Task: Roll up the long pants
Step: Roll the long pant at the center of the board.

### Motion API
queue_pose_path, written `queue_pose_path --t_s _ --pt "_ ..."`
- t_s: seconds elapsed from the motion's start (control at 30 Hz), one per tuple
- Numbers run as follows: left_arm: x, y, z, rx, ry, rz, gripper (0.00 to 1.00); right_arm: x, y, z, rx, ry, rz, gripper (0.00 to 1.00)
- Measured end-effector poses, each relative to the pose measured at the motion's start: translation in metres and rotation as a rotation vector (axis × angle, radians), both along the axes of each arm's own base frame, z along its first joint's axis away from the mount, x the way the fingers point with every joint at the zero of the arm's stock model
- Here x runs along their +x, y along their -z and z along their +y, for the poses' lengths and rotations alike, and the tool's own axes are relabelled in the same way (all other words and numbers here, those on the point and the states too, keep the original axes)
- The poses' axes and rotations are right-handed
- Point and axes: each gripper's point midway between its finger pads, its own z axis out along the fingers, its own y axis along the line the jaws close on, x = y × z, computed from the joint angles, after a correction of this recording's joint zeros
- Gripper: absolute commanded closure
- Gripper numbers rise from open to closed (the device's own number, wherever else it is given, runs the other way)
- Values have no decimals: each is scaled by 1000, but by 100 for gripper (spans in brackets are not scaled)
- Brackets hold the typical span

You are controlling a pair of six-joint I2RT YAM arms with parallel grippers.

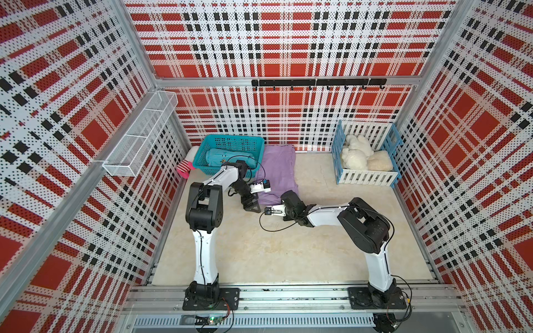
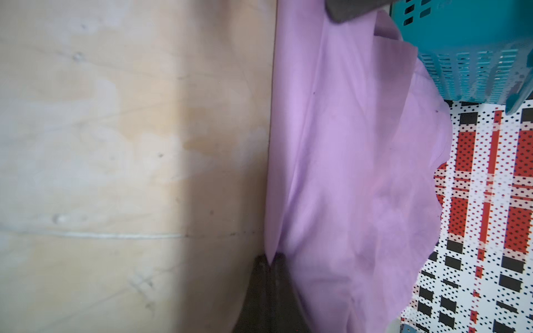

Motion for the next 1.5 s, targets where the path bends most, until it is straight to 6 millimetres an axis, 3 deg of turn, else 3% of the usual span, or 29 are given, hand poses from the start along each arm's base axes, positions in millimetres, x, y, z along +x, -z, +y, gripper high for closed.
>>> queue_pose_path --t_s 0.23,0.37,0.5,0.8,0.93,1.0,1.13,1.23,1.37,1.5 --pt "-10 -8 63 203 -217 -145 1 3 -14 -7 40 18 228 100" --pt "-15 -23 79 255 -331 -274 1 8 -37 -4 99 14 357 100" --pt "-23 -44 86 288 -407 -434 1 9 -45 -3 131 -6 510 100" --pt "-67 -48 65 380 -400 -712 1 31 -33 8 203 -19 828 100" --pt "-63 -66 68 389 -447 -814 1 32 -34 3 241 -6 900 100" --pt "-61 -79 65 377 -471 -896 1 43 -41 -2 299 25 921 100" --pt "-68 -102 48 300 -472 -999 1 67 -47 -11 416 78 946 100" --pt "-68 -110 35 266 -471 -1035 1 71 -41 -18 456 121 995 100" --pt "-73 -104 18 271 -428 -1042 1 57 -27 -22 463 150 1110 100" --pt "-79 -89 2 306 -365 -1031 1 14 -4 -27 411 169 1296 100"
